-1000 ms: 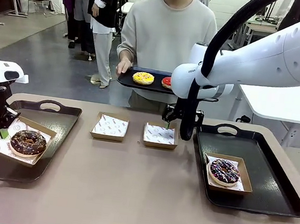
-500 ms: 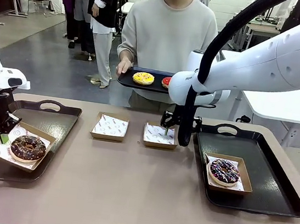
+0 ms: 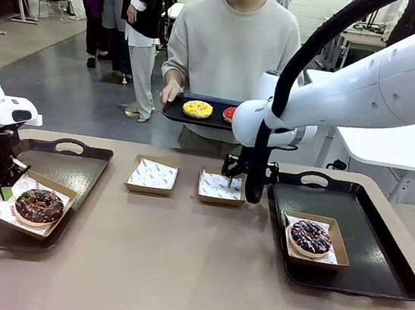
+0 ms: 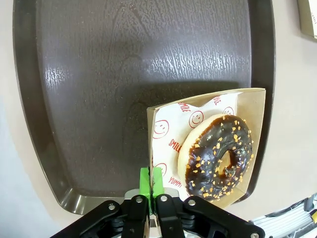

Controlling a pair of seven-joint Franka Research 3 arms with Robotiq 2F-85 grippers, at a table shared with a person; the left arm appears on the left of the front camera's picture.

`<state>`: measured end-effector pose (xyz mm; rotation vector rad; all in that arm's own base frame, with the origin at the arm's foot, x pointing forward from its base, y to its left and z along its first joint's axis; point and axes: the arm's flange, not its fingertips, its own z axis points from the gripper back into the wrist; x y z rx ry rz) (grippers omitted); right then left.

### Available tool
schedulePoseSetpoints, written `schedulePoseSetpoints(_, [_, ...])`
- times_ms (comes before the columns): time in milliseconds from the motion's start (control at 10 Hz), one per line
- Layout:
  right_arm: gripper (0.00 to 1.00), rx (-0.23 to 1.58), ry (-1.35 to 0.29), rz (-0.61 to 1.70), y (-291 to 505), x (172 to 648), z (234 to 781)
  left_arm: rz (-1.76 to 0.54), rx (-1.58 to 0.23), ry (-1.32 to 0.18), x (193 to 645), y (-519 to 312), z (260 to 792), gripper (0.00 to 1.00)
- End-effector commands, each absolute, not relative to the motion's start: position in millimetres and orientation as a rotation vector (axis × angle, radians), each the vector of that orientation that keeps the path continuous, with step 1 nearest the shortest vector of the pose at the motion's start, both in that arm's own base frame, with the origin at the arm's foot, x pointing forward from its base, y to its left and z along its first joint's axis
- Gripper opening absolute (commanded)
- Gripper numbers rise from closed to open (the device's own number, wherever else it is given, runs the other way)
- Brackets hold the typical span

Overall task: Individually package the donuts and arrange them on the tray.
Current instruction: Place the picked Paper togo box on the Handle tray while simultaneously picking up another Paper togo box from the table with the other hand.

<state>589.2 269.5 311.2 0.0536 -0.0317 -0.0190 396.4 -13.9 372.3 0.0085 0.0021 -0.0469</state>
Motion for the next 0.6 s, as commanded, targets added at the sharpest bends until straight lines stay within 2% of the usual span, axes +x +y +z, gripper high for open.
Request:
schedulePoseSetpoints(0, [1.0, 0.014, -0.073, -0.043, 272.8, 593.0, 308.7, -0.024, 0.019, -0.013, 397.6, -13.0, 369.1, 0.01])
schedulePoseSetpoints(500, [1.0, 0.017, -0.067, -0.046, 269.9, 594.7, 307.9, -0.027, 0.012, 0.003, 404.8, -20.8, 364.9, 0.01])
